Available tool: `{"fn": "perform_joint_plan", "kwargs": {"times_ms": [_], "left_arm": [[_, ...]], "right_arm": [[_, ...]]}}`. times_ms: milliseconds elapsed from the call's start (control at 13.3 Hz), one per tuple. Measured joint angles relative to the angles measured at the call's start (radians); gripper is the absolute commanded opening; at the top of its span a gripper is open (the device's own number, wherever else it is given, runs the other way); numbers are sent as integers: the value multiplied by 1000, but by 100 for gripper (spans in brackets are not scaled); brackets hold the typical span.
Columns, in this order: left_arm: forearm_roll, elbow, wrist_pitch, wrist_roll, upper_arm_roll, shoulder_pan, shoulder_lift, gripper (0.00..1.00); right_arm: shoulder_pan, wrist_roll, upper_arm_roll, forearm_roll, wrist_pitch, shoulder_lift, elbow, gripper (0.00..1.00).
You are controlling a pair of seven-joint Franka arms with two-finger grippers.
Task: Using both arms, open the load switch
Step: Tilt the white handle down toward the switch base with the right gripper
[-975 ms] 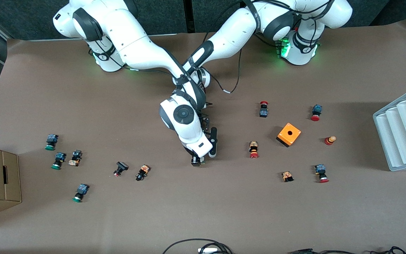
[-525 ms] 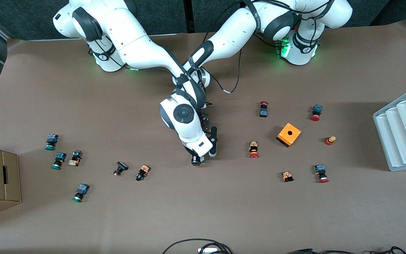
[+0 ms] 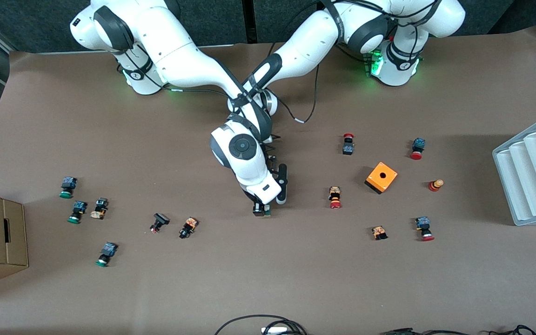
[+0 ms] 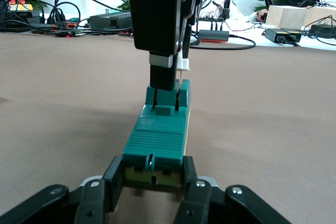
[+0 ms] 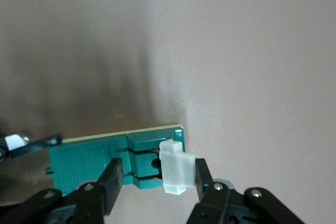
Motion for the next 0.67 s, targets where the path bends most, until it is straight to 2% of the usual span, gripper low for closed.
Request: {"fn": "perform_joint_plan", "kwargs": {"times_ms": [675], "left_arm": [[0,0,0,0,0,0,0,32]], "right_arm": [[3,0,16,0,-21,-34,-32,62]]}}
